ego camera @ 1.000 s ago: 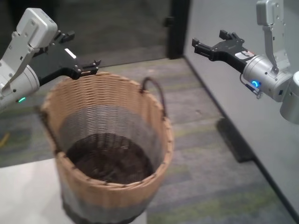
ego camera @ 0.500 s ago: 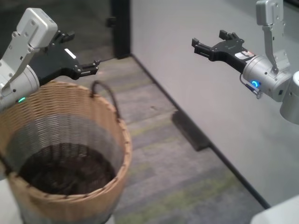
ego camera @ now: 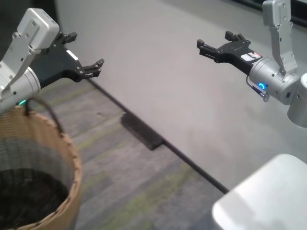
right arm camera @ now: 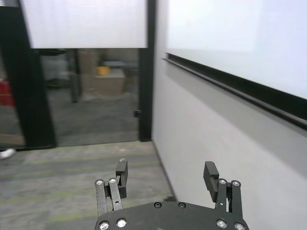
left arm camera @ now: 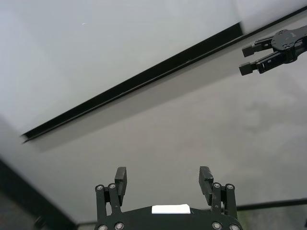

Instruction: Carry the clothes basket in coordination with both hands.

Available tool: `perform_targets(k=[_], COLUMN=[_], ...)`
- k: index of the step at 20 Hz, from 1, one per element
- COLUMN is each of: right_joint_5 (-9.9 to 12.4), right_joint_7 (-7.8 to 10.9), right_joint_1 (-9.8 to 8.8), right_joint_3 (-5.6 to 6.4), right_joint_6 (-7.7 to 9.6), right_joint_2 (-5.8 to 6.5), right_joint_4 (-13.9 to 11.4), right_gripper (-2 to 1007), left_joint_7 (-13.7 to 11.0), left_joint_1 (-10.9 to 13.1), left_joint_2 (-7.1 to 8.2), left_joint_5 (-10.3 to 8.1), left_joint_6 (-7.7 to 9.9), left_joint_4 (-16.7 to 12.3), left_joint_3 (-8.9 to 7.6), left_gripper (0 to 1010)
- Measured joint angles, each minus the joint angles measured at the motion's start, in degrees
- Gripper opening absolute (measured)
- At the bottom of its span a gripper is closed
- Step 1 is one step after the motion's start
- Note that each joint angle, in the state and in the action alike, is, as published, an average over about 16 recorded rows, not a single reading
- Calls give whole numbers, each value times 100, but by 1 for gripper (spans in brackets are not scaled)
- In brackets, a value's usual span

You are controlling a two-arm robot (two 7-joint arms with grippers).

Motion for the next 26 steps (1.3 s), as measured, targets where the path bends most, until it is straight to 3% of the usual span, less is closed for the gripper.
perform_targets(k=[26], right_joint_5=[-3], right_joint_7=[0], right_joint_1=[1], right_joint_3=[-1], right_joint_6=[2], right_joint_2=[0], right_joint_4=[1], right_gripper=[1005], left_joint_7=[0], left_joint_1=[0], left_joint_2=[1], left_joint_5=[0], left_joint_6=[5], left_joint_4=[-2], left_joint_3=[1], left_gripper=[1002])
